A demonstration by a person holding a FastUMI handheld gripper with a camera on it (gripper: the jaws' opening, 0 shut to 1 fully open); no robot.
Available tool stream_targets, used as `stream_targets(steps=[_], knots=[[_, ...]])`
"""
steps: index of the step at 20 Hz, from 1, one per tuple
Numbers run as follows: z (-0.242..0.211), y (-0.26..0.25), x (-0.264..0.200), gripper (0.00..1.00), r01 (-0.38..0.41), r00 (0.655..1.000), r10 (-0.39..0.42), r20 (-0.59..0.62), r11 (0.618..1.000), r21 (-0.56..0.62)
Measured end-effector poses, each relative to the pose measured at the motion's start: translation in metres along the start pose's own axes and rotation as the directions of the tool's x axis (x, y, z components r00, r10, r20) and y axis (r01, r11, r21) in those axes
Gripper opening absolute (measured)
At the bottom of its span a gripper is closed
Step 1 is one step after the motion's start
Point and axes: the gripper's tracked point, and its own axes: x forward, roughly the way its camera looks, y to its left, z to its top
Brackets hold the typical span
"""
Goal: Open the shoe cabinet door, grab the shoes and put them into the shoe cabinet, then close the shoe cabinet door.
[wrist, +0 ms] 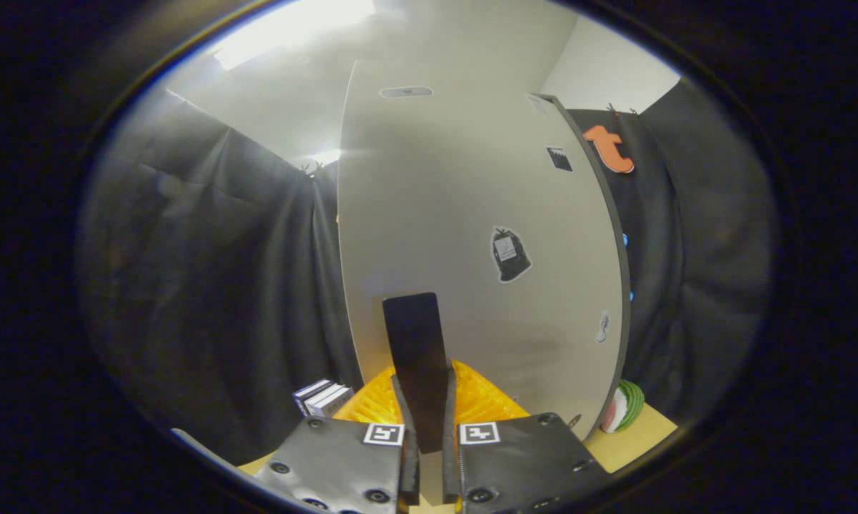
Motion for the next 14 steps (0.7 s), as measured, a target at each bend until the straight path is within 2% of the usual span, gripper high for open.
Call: stream_targets(steps=[6, 14], knots=[[0.010, -0.025, -0.041, 0.14, -0.026, 1.000, 0.026, 0.007, 1.000, -0.009], [0.018, -0.069, -0.085, 0.13, 0.006, 1.000, -0.006, 0.020, 1.000, 0.002]])
